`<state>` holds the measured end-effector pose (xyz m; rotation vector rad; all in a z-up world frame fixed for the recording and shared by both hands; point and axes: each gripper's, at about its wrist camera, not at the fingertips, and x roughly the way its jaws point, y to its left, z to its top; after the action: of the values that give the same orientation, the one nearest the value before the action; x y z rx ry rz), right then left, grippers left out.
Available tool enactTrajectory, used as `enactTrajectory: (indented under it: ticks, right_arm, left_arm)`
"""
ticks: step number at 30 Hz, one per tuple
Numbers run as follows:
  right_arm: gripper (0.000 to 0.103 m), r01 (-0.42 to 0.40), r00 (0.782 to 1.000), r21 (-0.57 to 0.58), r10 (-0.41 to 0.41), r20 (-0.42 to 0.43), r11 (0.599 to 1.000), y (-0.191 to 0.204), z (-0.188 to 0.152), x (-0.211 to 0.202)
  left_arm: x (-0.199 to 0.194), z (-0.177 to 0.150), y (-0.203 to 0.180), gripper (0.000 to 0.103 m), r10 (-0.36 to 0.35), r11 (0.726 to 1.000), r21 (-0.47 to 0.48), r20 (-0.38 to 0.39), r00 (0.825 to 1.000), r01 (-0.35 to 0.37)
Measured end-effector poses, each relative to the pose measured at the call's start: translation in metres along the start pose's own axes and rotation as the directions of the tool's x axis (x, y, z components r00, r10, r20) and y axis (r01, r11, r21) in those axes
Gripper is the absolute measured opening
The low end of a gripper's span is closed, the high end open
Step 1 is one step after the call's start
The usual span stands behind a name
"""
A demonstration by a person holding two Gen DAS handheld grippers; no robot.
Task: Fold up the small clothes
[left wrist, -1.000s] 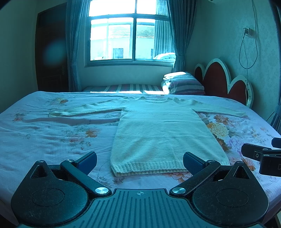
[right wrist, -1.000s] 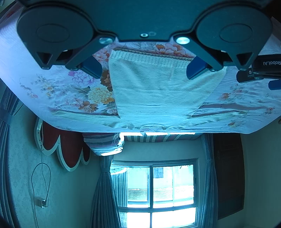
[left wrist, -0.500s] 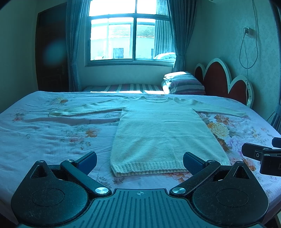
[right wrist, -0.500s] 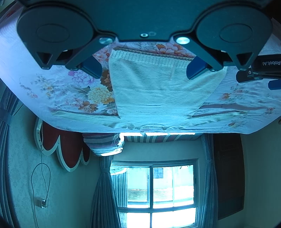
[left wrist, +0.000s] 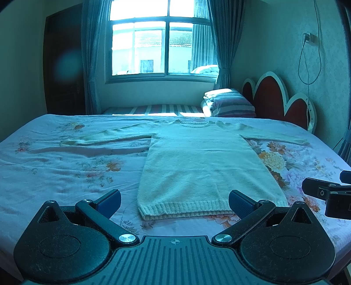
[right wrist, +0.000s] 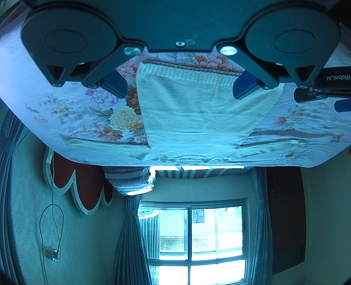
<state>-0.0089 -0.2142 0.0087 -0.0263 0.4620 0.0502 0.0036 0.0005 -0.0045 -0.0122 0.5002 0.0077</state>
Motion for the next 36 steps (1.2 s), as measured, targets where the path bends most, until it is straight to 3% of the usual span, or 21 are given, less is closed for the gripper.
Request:
enactTrajectory:
  ticks: [8,13,17,21,24,28,32,34,36]
  right_arm:
    - [0.103,0.001,1.0,0.0,-0.001,-0.002,1.0,0.0,-0.001,0.0]
    - [0.103,0.012,1.0,0.003,-0.012,0.006,1.0,-0.006,0.004,0.008]
    - [0.103,0.048,0.999,0.013,-0.048,0.021,0.999,-0.019,0.019,0.028]
    - [0.103,0.073,0.997,0.018,-0.074,0.033,0.997,-0.035,0.039,0.063]
    - [0.103,0.09,0.995,0.019,-0.091,0.036,0.996,-0.045,0.058,0.1]
    - [0.103,0.098,0.995,0.023,-0.099,0.016,0.995,-0.058,0.085,0.154]
    - [0.103,0.07,0.997,0.016,-0.07,-0.02,0.997,-0.063,0.101,0.207]
    - [0.103,0.047,0.998,0.02,-0.046,-0.035,0.999,-0.064,0.106,0.232]
    - [0.103,0.049,0.998,0.017,-0.048,-0.051,0.999,-0.064,0.108,0.256]
  left_arm:
    - [0.006,0.001,0.005,0.103,-0.009,1.0,-0.022,-0.033,0.999,0.008]
    - [0.024,0.01,0.044,0.103,-0.011,0.98,-0.199,-0.023,1.0,0.006]
    - [0.065,0.017,0.081,0.103,-0.01,0.964,-0.268,-0.051,0.999,-0.004]
    - [0.124,0.031,0.112,0.103,0.083,0.959,-0.261,-0.107,0.991,-0.109]
    - [0.17,0.047,0.141,0.103,0.051,0.941,-0.328,-0.102,0.993,-0.082]
    - [0.247,0.079,0.189,0.103,0.066,0.895,-0.437,-0.061,0.996,-0.086]
    - [0.318,0.095,0.234,0.102,0.134,0.819,-0.552,-0.084,0.987,-0.158]
    - [0.347,0.098,0.257,0.076,0.147,0.778,-0.604,-0.094,0.985,-0.173]
    - [0.373,0.095,0.277,0.074,0.138,0.729,-0.661,-0.11,0.984,-0.176]
